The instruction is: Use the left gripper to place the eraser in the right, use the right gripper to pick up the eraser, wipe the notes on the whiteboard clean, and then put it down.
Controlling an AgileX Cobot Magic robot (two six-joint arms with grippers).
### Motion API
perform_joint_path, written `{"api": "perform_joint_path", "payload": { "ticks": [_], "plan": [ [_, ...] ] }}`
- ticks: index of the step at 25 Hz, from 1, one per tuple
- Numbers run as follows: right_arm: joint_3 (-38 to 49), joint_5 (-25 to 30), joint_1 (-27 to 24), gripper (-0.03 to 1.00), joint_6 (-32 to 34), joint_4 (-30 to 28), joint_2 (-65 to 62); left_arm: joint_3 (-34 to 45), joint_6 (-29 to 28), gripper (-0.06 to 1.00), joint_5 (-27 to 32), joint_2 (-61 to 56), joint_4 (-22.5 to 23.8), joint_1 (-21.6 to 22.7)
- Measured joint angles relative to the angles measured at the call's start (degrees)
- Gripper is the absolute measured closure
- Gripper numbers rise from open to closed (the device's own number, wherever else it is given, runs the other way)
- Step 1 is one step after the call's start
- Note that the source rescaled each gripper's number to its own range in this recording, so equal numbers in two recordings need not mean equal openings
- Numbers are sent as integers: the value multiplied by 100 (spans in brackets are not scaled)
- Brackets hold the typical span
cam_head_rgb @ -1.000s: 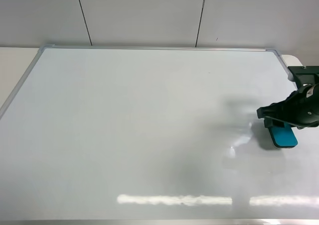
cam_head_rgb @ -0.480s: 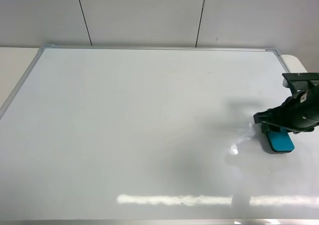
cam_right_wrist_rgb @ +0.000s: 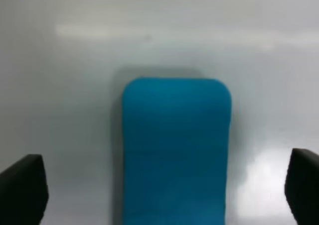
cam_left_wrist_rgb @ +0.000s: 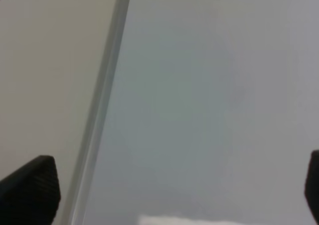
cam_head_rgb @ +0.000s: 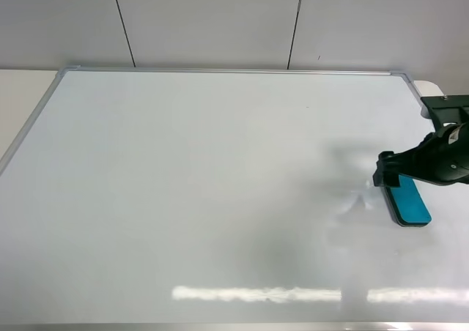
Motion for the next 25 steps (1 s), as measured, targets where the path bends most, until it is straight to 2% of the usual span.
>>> {"api": "perform_joint_path", "payload": {
  "ticks": [2,7,13,18,21,25],
  "plan": [
    [0,6,0,1,0,-33,-42,0,0,-6,0,0,0,0],
    [0,60,0,-3,0,-19,-49,0,0,-6,0,0,0,0],
    [-153,304,0,-3,-132,921,-854,0,0,-6,0,0,0,0],
    [-1257,1690,0,-3,-859,1263,-2289,0,0,-6,0,0,0,0],
    [-1971,2449,0,-3,-958,1283,-3168,0,0,-6,0,0,0,0],
    [-2411,3218,0,-3,-952,1326,-4362,0,0,-6,0,0,0,0]
  ]
}}
